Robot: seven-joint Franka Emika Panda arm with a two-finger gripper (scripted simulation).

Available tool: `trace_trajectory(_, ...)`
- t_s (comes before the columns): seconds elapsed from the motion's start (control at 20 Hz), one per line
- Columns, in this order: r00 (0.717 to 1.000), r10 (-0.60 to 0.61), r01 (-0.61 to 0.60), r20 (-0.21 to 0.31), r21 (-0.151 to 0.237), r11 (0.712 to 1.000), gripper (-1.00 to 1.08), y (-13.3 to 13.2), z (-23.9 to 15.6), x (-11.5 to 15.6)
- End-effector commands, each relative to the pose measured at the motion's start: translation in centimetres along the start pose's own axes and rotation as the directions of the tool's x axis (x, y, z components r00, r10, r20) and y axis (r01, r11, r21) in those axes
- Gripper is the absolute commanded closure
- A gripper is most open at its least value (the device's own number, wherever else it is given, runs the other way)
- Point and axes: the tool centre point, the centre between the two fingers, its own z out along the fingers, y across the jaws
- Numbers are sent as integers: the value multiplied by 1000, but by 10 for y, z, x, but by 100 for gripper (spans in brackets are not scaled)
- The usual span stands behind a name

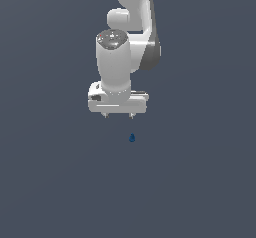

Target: Pick up the object and move it to a goal position.

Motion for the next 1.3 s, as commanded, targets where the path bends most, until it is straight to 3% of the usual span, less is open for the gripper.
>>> trace_trajectory(0.0,1000,0,0,0,0,1000,-92,0,0,0)
trace_trajectory(0.5,999,-6,5,-40,-17,1000,-92,15,-7,9)
trace_trajectory(1.25,994,101,-101,-29,-7,995,-92,4,9,10)
